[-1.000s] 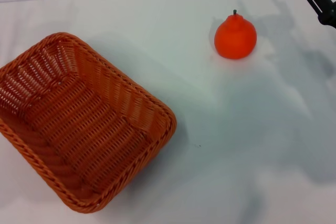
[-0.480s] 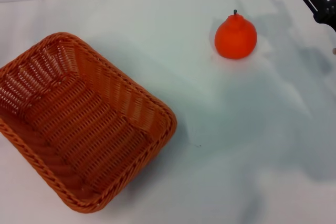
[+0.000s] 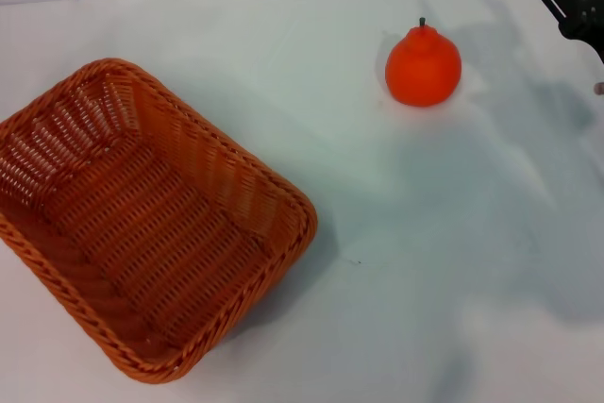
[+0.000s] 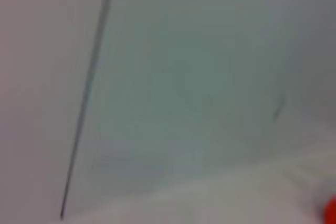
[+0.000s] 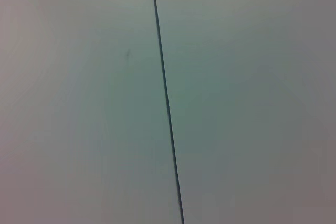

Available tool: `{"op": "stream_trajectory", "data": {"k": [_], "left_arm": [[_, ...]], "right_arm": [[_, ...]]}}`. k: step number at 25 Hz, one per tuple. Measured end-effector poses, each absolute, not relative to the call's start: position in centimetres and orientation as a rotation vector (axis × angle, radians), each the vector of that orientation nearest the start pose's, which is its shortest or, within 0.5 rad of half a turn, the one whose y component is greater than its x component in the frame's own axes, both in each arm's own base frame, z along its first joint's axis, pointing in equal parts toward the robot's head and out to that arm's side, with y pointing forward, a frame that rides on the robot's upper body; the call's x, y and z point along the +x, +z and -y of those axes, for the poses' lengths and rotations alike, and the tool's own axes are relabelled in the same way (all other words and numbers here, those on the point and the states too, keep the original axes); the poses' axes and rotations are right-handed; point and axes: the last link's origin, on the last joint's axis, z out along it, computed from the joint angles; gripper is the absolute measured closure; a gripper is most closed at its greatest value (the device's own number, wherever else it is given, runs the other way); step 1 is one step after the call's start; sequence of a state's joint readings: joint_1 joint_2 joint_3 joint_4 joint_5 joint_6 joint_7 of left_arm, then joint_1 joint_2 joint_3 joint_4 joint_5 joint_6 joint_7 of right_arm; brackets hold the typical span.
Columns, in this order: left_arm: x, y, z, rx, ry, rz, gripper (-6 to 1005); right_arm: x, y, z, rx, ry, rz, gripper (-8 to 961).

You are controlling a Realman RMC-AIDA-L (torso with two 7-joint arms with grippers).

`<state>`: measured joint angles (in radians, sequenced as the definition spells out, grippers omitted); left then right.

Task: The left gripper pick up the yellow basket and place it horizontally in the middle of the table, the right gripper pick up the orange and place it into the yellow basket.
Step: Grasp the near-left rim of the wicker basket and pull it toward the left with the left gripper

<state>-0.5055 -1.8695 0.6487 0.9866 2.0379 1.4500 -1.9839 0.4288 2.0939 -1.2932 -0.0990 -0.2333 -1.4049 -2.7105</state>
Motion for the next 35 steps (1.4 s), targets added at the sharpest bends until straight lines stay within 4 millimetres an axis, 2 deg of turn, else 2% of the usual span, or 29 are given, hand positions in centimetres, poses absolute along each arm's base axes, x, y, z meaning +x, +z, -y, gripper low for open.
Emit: {"op": "stream_trajectory", "data": {"k": [5, 7, 11, 22, 35], "left_arm": [[-26.9, 15.0, -38.4, -2.439, -0.203, 0.928, 251], [-26.4, 13.7, -38.5, -2.507, -0.050, 0.896, 247], [-26.0, 12.2, -38.5, -2.532, 0.066, 0.861, 206], [-25.4, 8.3, -39.5, -2.510, 0.253, 0.754, 176], [-25.7, 6.7, -40.0, -2.502, 0.351, 0.738, 181]], "right_arm": [[31.0, 1.4, -32.3, -0.509, -1.415, 1.685, 23], [31.0, 1.4, -32.3, -0.512, -1.410, 1.684, 23], [31.0, 1.3, -32.3, -0.515, -1.405, 1.689, 23], [30.7, 0.8, -32.5, -0.514, -1.381, 1.723, 22], [30.6, 0.3, -32.3, -0.520, -1.360, 1.748, 22]]}}
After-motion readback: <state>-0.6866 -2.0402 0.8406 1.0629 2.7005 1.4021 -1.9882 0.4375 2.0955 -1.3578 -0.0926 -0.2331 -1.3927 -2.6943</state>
